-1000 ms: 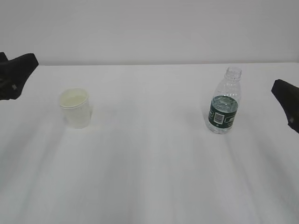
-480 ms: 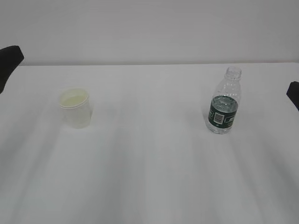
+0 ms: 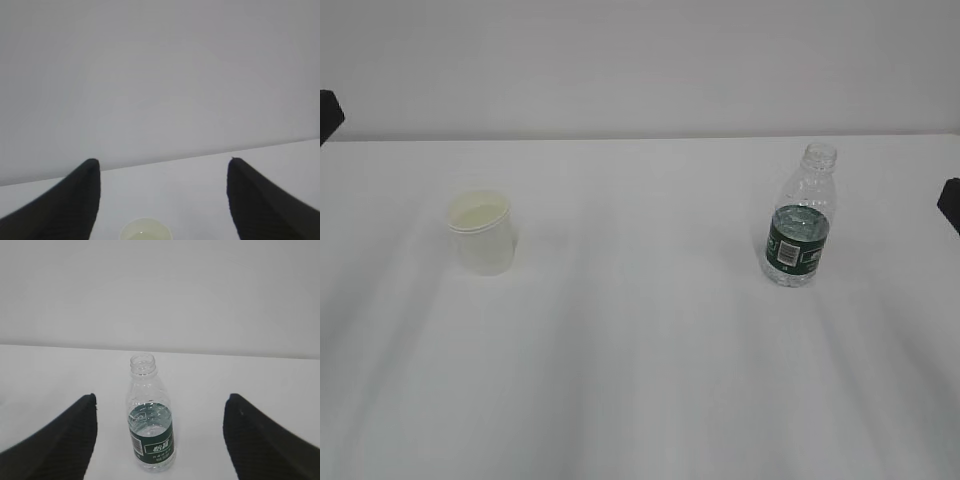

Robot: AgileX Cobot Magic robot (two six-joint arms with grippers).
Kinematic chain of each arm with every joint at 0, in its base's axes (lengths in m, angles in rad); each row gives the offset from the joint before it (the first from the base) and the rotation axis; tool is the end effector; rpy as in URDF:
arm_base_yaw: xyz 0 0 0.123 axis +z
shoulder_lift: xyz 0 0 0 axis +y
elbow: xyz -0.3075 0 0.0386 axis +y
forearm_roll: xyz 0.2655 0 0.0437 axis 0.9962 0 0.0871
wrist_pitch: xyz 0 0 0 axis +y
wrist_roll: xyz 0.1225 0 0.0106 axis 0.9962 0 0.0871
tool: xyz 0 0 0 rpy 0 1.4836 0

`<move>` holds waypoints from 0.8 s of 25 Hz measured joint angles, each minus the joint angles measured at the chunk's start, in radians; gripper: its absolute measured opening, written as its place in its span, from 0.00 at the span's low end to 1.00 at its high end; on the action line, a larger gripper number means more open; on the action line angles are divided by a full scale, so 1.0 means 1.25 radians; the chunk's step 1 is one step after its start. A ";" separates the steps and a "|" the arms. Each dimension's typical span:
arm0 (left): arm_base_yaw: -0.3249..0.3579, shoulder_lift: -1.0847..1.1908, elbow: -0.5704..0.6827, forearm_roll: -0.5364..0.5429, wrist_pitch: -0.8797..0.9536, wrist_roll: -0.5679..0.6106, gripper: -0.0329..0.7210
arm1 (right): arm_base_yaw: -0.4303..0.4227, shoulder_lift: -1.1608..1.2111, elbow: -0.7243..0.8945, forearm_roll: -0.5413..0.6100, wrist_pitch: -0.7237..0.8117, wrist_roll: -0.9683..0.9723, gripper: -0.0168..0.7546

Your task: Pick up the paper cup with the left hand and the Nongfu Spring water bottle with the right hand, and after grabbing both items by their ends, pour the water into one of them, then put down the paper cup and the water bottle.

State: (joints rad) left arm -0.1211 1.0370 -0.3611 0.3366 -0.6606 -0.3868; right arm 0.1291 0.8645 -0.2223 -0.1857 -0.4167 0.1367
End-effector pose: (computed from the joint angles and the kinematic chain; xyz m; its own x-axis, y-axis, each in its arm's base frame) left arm 0.2268 -0.0527 0.2806 0.0061 -0.1161 -0.9932 0.3222 0.9405 -0.1080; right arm 0.1871 0.0335 0.2402 -0.1362 -0.0513 -0.9894 -0.2064 0.9782 -0.0223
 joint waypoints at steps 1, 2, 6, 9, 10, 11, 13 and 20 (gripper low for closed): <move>0.000 -0.006 0.000 0.001 0.004 0.000 0.80 | 0.000 0.000 0.000 0.000 0.000 0.001 0.78; 0.000 -0.009 0.000 0.001 0.010 0.000 0.80 | 0.000 -0.001 0.000 0.000 0.000 0.002 0.78; 0.000 -0.014 0.000 0.001 0.018 -0.008 0.80 | 0.000 -0.022 0.000 -0.006 0.003 0.002 0.78; 0.000 -0.014 0.000 0.002 0.019 -0.028 0.79 | 0.000 -0.042 -0.010 -0.015 0.042 0.002 0.78; 0.000 -0.014 0.000 0.002 0.019 -0.033 0.79 | 0.000 -0.046 -0.019 -0.021 0.061 0.002 0.78; 0.000 -0.015 0.000 0.004 0.019 -0.035 0.78 | 0.000 -0.051 -0.026 -0.025 0.074 0.002 0.78; 0.000 -0.025 0.000 0.004 0.019 -0.037 0.77 | 0.000 -0.056 -0.040 -0.030 0.087 0.002 0.78; 0.000 -0.080 0.002 0.004 0.087 -0.040 0.77 | 0.000 -0.058 -0.051 -0.034 0.096 0.011 0.78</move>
State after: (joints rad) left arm -0.1211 0.9369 -0.3589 0.3412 -0.5513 -0.4368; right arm 0.1291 0.7923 -0.2858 -0.2285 -0.2967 0.1506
